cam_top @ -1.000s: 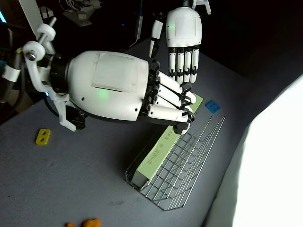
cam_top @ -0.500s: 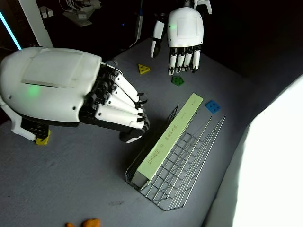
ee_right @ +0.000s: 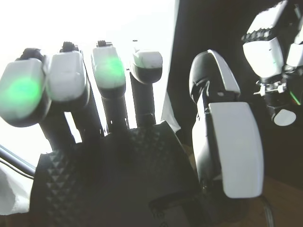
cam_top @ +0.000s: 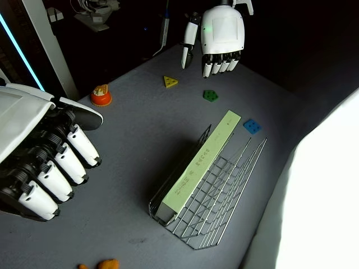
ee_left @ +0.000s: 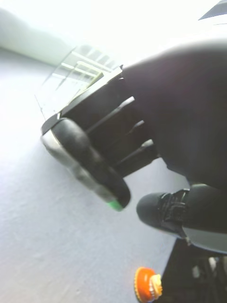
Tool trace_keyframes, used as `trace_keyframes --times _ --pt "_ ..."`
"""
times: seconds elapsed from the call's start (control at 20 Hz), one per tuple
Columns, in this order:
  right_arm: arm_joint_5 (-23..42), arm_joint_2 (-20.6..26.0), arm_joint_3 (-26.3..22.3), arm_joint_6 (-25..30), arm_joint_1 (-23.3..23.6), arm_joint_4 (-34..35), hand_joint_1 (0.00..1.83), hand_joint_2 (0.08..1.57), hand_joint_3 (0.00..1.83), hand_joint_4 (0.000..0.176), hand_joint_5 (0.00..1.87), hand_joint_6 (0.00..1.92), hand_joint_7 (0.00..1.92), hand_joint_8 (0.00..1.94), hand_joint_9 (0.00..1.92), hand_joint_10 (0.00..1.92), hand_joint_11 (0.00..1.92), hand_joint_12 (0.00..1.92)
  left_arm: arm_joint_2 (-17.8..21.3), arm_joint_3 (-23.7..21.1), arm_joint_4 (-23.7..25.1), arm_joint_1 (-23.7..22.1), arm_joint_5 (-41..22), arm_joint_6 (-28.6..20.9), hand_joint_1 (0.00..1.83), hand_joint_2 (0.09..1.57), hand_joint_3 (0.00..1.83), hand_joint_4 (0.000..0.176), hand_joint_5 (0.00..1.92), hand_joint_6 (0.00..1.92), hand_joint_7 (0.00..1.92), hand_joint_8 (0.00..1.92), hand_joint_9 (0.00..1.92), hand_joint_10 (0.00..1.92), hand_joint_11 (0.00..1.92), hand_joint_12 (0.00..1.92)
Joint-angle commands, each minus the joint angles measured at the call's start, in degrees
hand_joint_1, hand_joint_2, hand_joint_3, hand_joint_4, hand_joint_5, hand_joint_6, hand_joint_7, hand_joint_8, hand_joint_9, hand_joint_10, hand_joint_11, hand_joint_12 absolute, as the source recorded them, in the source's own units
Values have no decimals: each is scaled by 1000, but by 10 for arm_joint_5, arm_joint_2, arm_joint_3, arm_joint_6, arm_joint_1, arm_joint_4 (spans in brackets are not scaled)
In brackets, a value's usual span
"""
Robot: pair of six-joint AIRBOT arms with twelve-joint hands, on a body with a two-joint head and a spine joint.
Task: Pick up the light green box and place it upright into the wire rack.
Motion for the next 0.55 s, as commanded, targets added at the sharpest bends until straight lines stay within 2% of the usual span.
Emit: trace_keyframes --times 0.0,0.15,0.2,0.25,0.3,0.35,0.4,0.45,0.5 --pt "45 8 -3 5 8 -13 80 1304 6 175 1232 1921 1400 1941 1468 1921 1516 1921 2 4 6 -4 35 3 172 1349 2 0 1227 1921 1353 1921 1387 1921 1446 1921" --pt "36 15 -11 9 20 -13 190 1304 0 176 1281 1921 1435 1941 1502 1921 1579 1921 1 7 6 -4 35 3 112 1367 3 0 1255 1921 1363 1921 1400 1921 1459 1921" --pt "36 15 -13 9 24 -13 182 1304 0 176 1274 1921 1425 1941 1500 1921 1592 1921 1 7 6 -4 35 3 98 1375 0 17 1255 1921 1376 1921 1411 1921 1464 1921" --pt "34 15 -18 7 27 -13 129 1315 5 176 1274 1921 1421 1941 1492 1921 1584 1921 1 7 6 -4 35 3 120 1373 0 42 1246 1921 1375 1921 1409 1921 1456 1921" --pt "32 16 -23 4 27 -13 73 1330 11 176 1307 1921 1430 1941 1489 1921 1569 1921 1 5 6 -4 35 3 204 1348 0 55 1247 1921 1374 1921 1411 1921 1453 1921" --pt "29 17 -25 -1 26 -13 138 1316 1 176 1320 1921 1447 1941 1500 1921 1575 1921 1 4 6 -4 35 3 270 1315 0 166 1279 1921 1370 1921 1390 1921 1441 1921" --pt "26 18 -26 -2 24 -13 138 1316 1 176 1320 1921 1447 1941 1500 1921 1575 1921 1 2 6 -4 35 3 270 1315 0 166 1279 1921 1370 1921 1390 1921 1441 1921" --pt "26 19 -26 -2 22 -13 153 1299 0 176 1317 1921 1447 1941 1501 1921 1571 1921 2 2 6 -4 35 3 240 1316 0 174 1280 1921 1351 1921 1375 1921 1433 1921" --pt "26 19 -26 -2 22 -13 157 1302 0 176 1266 1921 1417 1941 1463 1921 1516 1921 2 3 6 -5 35 3 168 1339 9 176 1267 1921 1342 1921 1368 1921 1417 1921"
